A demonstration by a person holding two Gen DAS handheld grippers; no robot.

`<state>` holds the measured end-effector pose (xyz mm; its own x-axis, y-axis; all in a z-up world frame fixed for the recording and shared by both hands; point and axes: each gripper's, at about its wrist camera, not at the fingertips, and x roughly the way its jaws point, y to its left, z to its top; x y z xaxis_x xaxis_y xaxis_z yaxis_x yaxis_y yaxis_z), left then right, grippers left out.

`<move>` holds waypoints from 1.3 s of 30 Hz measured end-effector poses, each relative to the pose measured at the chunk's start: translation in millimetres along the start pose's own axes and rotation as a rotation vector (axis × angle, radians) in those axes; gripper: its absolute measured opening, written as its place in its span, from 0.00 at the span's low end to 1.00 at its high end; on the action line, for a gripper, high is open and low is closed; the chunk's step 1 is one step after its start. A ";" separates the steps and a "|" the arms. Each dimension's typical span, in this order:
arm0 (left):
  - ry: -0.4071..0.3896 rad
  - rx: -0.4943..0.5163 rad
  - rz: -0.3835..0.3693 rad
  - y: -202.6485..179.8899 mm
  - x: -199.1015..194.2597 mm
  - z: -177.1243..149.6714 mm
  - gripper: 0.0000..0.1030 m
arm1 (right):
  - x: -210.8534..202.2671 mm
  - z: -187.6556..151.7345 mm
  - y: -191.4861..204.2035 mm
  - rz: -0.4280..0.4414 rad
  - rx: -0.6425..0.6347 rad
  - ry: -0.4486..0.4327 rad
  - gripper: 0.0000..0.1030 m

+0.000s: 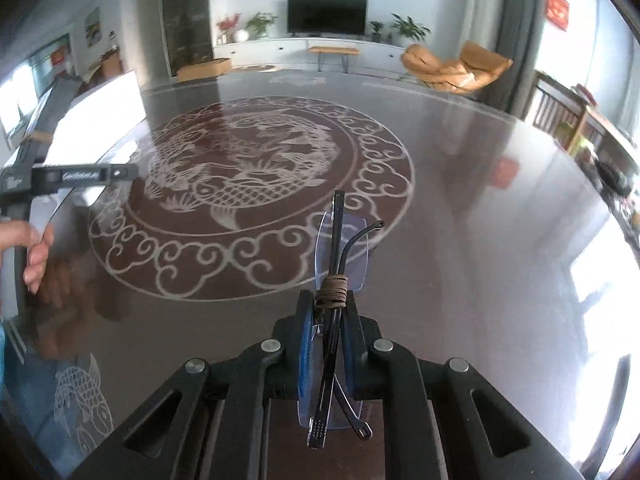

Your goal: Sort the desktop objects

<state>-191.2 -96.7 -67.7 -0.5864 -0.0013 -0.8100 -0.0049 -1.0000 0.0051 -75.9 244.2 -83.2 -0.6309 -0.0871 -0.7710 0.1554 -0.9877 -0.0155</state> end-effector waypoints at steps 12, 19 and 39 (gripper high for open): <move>0.014 0.006 -0.003 0.9 2.3 1.3 1.00 | 3.2 7.9 -9.3 0.019 0.035 0.020 0.72; 0.014 0.007 -0.004 1.1 2.4 1.2 1.00 | 10.3 11.5 -0.1 0.016 0.004 0.044 0.88; 0.013 0.007 -0.005 1.2 2.5 -0.7 1.00 | 12.9 11.4 0.3 0.004 0.003 0.061 0.97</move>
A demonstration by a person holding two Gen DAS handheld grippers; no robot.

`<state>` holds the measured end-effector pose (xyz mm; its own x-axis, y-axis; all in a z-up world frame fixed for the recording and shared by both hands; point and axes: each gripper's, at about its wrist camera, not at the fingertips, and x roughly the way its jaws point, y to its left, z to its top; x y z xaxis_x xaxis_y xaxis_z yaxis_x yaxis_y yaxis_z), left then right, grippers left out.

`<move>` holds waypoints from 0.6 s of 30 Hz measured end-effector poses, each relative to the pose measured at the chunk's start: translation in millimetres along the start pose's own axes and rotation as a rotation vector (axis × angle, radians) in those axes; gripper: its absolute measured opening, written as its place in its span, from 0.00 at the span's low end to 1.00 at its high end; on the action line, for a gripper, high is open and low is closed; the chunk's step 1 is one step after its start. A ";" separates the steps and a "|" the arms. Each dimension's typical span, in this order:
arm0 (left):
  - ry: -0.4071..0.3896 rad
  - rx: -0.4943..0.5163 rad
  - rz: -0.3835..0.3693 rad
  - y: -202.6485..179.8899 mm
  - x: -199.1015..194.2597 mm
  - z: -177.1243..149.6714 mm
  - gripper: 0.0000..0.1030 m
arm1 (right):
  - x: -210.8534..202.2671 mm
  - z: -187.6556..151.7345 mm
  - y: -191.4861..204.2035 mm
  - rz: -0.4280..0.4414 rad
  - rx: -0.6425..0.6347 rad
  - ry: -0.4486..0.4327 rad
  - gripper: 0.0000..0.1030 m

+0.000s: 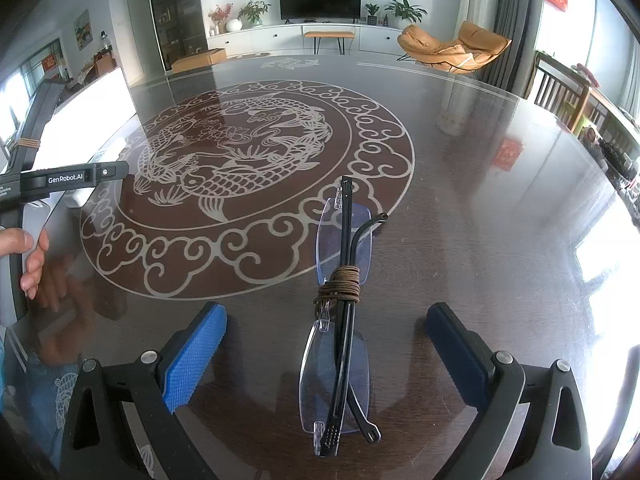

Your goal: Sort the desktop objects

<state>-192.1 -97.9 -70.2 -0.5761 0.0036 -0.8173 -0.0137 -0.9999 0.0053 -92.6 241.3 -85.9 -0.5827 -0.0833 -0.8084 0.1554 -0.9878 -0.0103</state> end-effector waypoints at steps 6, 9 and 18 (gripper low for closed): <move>0.000 0.000 0.000 0.1 0.1 0.0 1.00 | 0.1 0.1 0.0 0.000 0.000 0.001 0.97; 0.000 0.000 0.000 0.1 0.1 -0.1 1.00 | 0.2 0.1 0.0 0.001 0.000 0.001 0.97; 0.000 0.000 0.000 0.1 0.3 -0.2 1.00 | -0.3 -0.4 -3.2 -0.005 0.004 0.005 1.00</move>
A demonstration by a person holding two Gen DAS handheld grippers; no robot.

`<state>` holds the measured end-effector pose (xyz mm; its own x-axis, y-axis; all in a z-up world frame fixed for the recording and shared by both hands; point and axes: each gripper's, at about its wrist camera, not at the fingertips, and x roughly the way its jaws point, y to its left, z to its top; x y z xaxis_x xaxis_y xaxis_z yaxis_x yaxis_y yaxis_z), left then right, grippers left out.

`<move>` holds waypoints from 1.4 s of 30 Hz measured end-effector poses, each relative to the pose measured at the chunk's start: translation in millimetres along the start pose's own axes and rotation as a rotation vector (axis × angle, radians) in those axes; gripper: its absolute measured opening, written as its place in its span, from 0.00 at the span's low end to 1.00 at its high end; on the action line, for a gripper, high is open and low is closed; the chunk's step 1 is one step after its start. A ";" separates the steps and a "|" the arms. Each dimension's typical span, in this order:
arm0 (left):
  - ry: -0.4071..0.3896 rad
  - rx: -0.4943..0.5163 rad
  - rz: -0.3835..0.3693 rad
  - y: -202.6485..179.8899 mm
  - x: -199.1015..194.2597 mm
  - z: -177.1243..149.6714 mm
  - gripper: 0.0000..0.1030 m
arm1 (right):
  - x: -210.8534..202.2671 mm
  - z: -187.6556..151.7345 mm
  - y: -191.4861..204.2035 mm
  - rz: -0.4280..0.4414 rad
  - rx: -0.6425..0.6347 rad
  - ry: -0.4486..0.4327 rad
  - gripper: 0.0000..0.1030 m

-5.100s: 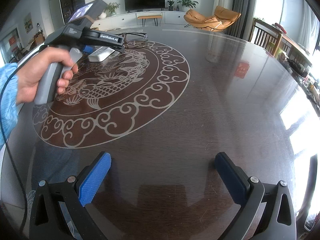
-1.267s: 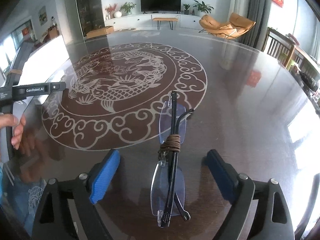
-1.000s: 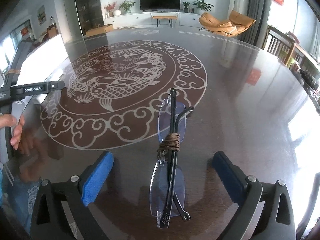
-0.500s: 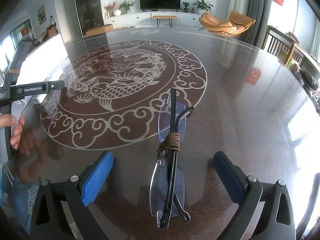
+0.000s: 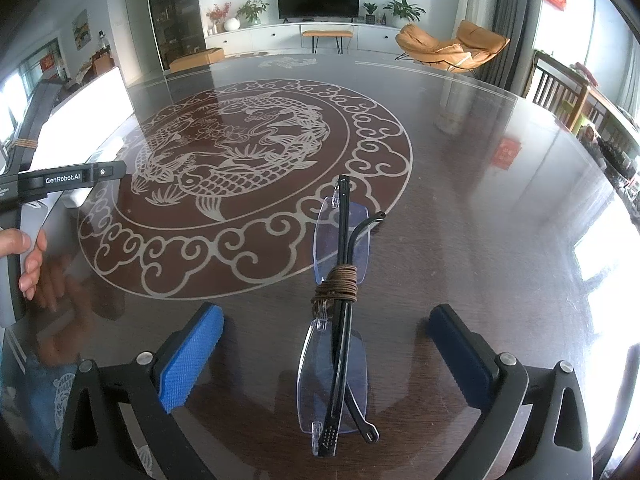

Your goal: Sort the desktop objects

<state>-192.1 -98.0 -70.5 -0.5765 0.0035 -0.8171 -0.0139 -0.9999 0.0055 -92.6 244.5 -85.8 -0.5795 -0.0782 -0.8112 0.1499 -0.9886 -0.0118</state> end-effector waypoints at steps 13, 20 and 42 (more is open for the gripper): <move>0.000 0.002 -0.006 -3.7 -1.1 -0.5 1.00 | 0.3 0.1 0.3 0.000 0.000 0.000 1.00; 0.014 0.015 -0.019 -6.9 -2.0 -1.5 1.00 | 0.6 0.1 0.7 0.001 0.000 0.000 1.00; -0.060 0.079 -0.112 -52.4 -75.6 -83.0 0.49 | -10.4 31.5 -36.6 0.176 0.218 0.187 0.82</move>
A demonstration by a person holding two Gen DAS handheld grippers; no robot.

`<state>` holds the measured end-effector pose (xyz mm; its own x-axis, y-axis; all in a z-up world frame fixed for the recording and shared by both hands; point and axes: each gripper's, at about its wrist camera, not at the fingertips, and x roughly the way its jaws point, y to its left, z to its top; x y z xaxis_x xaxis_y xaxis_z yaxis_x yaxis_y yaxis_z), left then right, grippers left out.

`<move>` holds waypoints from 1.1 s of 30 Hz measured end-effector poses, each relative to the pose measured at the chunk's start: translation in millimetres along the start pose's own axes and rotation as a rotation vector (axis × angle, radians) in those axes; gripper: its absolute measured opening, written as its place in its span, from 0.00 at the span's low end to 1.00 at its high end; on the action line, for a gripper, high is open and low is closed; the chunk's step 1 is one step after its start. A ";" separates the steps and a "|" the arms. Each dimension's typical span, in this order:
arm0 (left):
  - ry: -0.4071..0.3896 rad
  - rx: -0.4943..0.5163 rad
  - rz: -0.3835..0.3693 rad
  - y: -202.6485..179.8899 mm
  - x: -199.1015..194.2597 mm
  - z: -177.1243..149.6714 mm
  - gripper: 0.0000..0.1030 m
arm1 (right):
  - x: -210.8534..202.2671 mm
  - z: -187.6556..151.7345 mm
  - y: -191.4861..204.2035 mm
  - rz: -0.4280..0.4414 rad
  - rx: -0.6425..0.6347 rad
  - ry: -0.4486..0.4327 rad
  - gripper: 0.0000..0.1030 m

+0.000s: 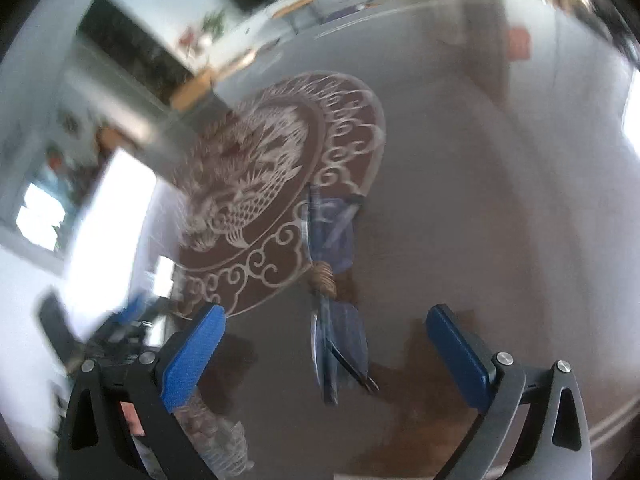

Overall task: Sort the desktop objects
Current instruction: 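Carry the white bottle with the left gripper while the right gripper carries the glasses to the bin, then release the white bottle into the bin with the left gripper while the right gripper drops the glasses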

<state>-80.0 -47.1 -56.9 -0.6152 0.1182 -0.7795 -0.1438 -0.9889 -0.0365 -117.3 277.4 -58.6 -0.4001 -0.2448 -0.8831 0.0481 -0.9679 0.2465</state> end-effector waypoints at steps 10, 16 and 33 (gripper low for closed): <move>-0.067 -0.124 -0.132 17.3 -44.2 -7.6 0.49 | -27.6 -5.4 45.6 -0.096 -0.235 -0.088 0.11; -0.191 -0.199 -0.216 44.5 -121.6 15.2 0.49 | -66.4 13.0 125.7 0.082 -0.290 -0.151 0.11; -0.016 -0.578 0.176 291.1 -171.3 -47.5 0.50 | 21.9 -15.6 445.9 0.467 -0.650 0.006 0.12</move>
<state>20.4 -359.5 36.3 -0.6038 -0.0543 -0.7953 0.4029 -0.8817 -0.2457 -90.3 -160.4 25.7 -0.2023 -0.6315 -0.7485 0.7342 -0.6036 0.3109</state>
